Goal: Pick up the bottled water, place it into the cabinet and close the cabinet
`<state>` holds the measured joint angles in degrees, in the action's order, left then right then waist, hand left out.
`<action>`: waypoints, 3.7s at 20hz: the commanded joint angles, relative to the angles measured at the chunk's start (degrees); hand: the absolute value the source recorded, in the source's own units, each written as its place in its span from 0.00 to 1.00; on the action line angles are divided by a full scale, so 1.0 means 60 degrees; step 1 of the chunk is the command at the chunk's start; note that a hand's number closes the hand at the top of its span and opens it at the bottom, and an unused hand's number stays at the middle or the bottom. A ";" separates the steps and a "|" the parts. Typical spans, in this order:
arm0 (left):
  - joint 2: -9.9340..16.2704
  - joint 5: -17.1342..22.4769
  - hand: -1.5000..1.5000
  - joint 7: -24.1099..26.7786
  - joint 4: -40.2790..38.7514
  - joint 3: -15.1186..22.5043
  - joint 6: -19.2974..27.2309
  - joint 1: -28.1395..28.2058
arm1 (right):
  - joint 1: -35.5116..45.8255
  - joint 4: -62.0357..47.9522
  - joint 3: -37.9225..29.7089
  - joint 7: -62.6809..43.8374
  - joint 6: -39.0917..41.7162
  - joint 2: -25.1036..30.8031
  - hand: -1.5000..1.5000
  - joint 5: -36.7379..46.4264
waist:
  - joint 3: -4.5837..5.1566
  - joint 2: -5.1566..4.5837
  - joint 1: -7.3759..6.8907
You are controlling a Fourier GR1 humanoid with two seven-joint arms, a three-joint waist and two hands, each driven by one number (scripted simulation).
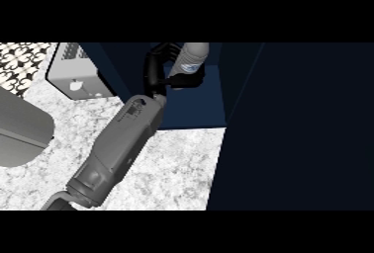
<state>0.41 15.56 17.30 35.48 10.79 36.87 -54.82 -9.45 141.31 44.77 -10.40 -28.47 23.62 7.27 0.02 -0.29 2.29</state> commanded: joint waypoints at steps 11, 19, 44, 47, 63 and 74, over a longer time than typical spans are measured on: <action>-0.0015 -0.0114 1.00 0.1581 -0.3324 -0.1036 0.0076 -0.0771 | 0.0023 0.0629 0.0231 -0.0050 0.0111 0.0041 0.00 -0.0003 | 0.0007 -0.0110 0.0114; -0.0062 -0.0353 1.00 0.1788 -0.4298 -0.1039 0.1175 -0.1321 | -0.0079 0.0864 0.0265 -0.0077 -0.0002 0.0177 0.00 -0.0082 | 0.0008 -0.0142 0.0375; 0.0286 -0.0554 1.00 0.3185 -0.4118 -0.1432 -0.0587 -0.1222 | 0.0139 0.0442 0.0616 0.0141 -0.0090 0.0173 0.00 0.0008 | 0.0032 -0.0135 0.0288; -0.0065 0.0115 1.00 0.4035 -0.3442 -0.1765 -0.1422 -0.0681 | 0.0173 0.0912 0.0109 -0.0125 0.0141 0.0556 0.00 -0.0478 | 0.0025 -0.0089 0.0267; -0.0069 0.1764 1.00 0.3149 -0.1110 -0.0414 -0.5316 0.0547 | -0.0026 0.1033 0.0300 -0.0553 -0.0553 0.0612 0.00 0.0471 | 0.0009 0.0197 -0.0378; 0.0136 0.2229 1.00 0.2333 0.3926 0.0909 -0.5092 0.4669 | -0.0127 0.0560 0.0411 0.0110 -0.0598 0.1035 0.00 0.0287 | -0.0004 0.0309 -0.0804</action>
<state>-0.01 27.92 31.37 49.25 15.27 5.90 -36.79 -8.48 141.91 44.86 -9.88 -32.45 28.38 4.84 0.00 1.08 -1.27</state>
